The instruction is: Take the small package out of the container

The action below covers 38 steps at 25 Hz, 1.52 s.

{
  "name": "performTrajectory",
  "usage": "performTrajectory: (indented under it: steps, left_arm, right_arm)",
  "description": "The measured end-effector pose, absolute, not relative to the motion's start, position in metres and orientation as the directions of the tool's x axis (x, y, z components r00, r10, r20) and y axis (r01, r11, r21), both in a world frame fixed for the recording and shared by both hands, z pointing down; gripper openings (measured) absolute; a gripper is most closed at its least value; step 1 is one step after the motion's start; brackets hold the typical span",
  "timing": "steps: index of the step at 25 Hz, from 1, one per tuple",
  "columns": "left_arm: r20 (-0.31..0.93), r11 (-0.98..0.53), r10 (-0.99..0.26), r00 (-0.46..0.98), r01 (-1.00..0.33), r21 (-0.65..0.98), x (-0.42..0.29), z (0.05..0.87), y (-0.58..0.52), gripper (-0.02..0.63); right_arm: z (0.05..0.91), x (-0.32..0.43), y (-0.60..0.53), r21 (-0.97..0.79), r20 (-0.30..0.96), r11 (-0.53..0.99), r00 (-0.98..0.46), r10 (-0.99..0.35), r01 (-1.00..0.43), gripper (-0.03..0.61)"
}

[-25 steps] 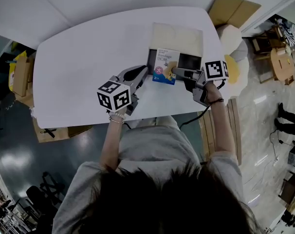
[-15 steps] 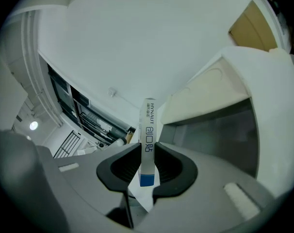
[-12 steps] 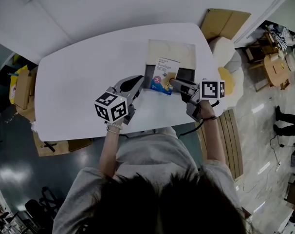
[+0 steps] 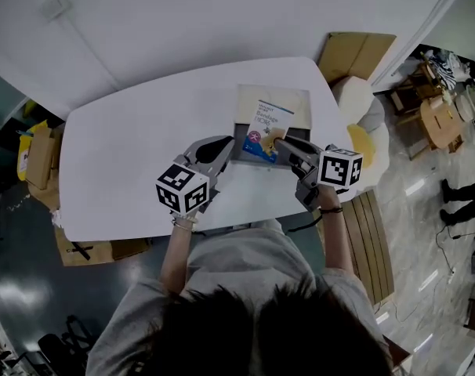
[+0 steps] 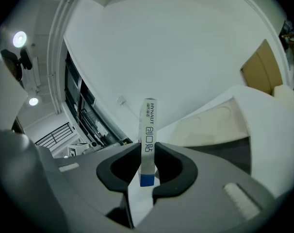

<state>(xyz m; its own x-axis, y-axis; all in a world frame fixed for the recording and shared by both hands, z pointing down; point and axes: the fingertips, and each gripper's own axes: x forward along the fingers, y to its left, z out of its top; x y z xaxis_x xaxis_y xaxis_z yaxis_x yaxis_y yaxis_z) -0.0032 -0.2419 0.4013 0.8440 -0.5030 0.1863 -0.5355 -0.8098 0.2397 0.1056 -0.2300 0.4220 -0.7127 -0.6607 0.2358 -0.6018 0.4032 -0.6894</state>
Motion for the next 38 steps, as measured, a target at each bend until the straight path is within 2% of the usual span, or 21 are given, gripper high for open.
performTrajectory:
  steps: [12,25,38]
  left_arm:
    - [0.142,-0.824,-0.507,0.85,-0.526,0.211,-0.008,0.385,-0.24,-0.011]
    - [0.1,-0.831,-0.515,0.851,-0.524,0.186,-0.01,0.364,-0.238,-0.011]
    - [0.096,-0.835,-0.515,0.852,-0.524,0.167,-0.007,0.359,-0.243,-0.011]
  right_arm:
    - [0.387,0.112,-0.225,-0.541,0.133,0.472,-0.625,-0.769,-0.696,0.103]
    - [0.359,0.132,-0.212,-0.327,0.101,0.464,-0.519,-0.849,-0.823,0.103]
    - [0.35,0.142,-0.213,-0.275,0.074,0.448,-0.483,-0.873,-0.851,0.103]
